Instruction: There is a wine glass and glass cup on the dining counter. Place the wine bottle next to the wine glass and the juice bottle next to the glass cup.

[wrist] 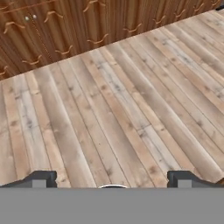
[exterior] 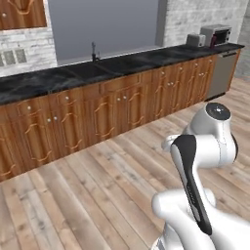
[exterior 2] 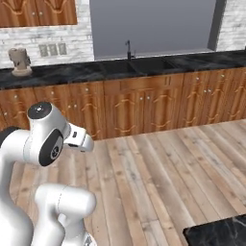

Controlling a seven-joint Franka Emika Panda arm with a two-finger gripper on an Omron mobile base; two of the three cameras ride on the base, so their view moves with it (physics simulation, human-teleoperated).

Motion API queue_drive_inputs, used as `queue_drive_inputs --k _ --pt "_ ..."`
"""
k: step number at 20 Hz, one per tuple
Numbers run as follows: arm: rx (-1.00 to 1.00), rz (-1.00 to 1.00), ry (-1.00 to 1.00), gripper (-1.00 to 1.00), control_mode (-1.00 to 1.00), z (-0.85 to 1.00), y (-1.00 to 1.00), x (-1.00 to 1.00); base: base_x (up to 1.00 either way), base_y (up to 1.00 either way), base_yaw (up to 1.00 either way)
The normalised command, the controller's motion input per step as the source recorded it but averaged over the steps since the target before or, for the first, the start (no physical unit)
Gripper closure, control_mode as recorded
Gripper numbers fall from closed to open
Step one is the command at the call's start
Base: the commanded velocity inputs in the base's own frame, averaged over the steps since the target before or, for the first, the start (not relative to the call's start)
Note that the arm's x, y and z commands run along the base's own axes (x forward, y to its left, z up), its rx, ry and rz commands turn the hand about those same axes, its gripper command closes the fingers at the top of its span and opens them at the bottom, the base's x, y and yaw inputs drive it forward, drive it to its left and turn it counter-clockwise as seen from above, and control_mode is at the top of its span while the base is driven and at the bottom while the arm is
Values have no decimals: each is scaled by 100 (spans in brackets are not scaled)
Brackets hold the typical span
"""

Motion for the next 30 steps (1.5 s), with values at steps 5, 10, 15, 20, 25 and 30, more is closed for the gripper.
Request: queue_drive_inputs --k 5,10,15,20,25,30 --pt "0 0 0 -100 100 0 0 0 67 -12 -21" --pt "0 0 0 -100 100 0 0 0 66 -12 -22" --pt "0 0 0 -100 100 0 0 0 60 -12 -29" --pt "0 0 0 -100 100 0 0 0 59 -11 -29" --pt "0 0 0 -100 100 0 0 0 60 -12 -29" --pt "0 0 0 -100 100 0 0 0 59 -15 -30"
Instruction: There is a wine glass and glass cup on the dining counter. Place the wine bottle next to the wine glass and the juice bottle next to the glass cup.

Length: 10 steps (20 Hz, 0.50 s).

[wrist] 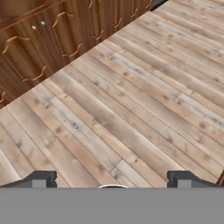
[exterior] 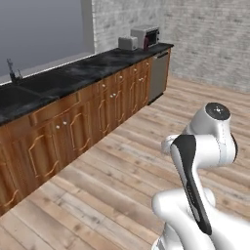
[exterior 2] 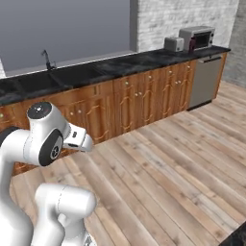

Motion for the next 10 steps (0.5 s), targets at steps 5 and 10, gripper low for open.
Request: queue_drive_inputs --k 5,10 --pt "0 0 0 -100 100 0 0 0 61 -18 -26" --pt "0 0 0 -100 100 0 0 0 64 -20 -22"
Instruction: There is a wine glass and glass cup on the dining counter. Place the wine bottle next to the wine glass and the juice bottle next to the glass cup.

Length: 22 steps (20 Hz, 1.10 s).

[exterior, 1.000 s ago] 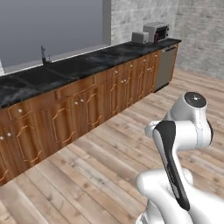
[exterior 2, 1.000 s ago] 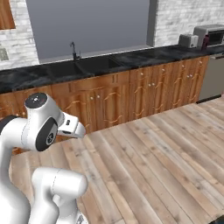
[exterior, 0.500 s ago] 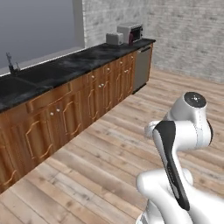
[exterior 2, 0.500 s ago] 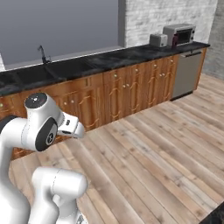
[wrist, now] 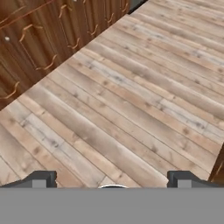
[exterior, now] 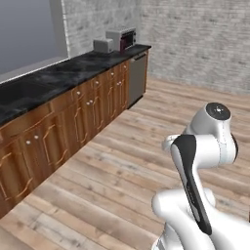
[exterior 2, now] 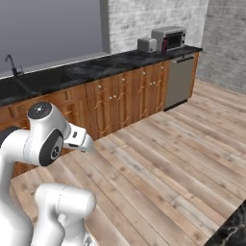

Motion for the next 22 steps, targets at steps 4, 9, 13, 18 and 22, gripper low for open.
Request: queue_drive_inputs --k 4,9,13,18,22 --pt "0 0 0 -100 100 0 0 0 65 -23 -18" --pt "0 0 0 -100 100 0 0 0 67 -24 -15" --pt "0 0 0 -100 100 0 0 0 74 -24 -7" --pt "0 0 0 -100 100 0 0 0 81 -26 0" --pt "0 0 0 -100 100 0 0 0 85 -27 0"
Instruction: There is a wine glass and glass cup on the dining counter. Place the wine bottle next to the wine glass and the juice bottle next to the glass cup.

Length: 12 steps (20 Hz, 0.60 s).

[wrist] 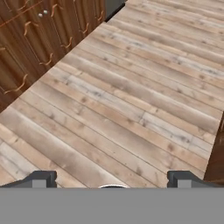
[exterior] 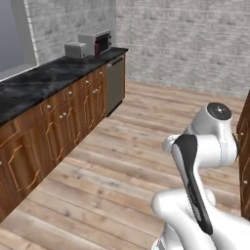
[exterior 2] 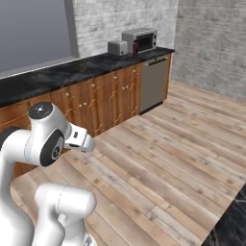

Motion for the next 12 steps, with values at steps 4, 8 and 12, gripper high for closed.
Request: queue_drive_inputs --k 4,8,12 --pt "0 0 0 -100 100 0 0 0 88 -28 0" --pt "0 0 0 -100 100 0 0 0 89 -29 0" --pt "0 0 0 -100 100 0 0 0 90 -29 0"
